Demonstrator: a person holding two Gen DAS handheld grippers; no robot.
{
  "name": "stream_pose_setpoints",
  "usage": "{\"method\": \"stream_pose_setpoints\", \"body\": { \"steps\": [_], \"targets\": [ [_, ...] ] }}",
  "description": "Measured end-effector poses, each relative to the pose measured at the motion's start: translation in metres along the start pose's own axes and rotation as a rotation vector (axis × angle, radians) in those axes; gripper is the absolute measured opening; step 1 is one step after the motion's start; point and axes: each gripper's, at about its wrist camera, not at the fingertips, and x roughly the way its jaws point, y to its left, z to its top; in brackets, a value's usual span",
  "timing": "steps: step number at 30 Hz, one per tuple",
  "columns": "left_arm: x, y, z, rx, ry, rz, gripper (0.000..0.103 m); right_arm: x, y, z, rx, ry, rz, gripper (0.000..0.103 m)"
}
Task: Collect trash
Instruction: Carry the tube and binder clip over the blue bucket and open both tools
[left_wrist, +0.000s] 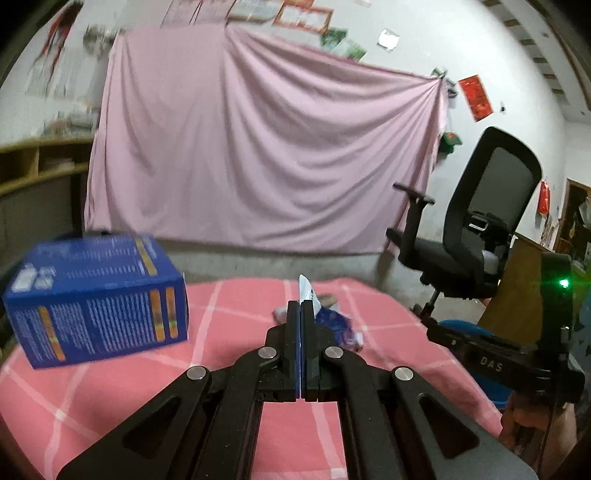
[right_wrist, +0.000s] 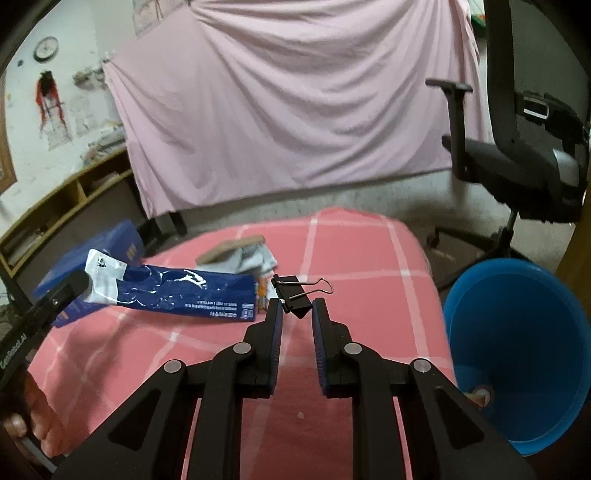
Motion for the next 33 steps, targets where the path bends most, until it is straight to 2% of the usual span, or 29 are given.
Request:
{"method": "stream_pose_setpoints", "body": {
  "steps": [3, 8, 15, 22, 27, 33],
  "targets": [
    [-0.023, -0.015, 0.000, 0.065, -0.098, -0.004, 0.000, -0.008, -0.001, 0.001, 0.007, -0.038, 0.005, 0.014],
    [-0.047, -0.041, -0.006, 0.145, -0.226, -0.027, 0.000, -0.034, -0.004, 0.004, 0.004, -0.168, 0.014, 0.014],
    [-0.056, -0.069, -0.005, 0.179, -0.312, -0.064, 0.000, -0.079, -0.009, 0.007, -0.014, -0.400, 0.019, 0.014],
    [-0.053, -0.114, 0.008, 0.198, -0.361, -0.150, 0.000, -0.129, -0.017, 0.004, -0.060, -0.620, -0.067, 0.014],
    [-0.037, -0.154, 0.010, 0.222, -0.363, -0.213, 0.000, -0.148, -0.040, 0.001, -0.035, -0.664, -0.139, 0.014],
    [0.000, -0.200, 0.013, 0.230, -0.296, -0.292, 0.000, -0.162, -0.089, -0.010, 0.068, -0.646, -0.218, 0.014]
  ]
}}
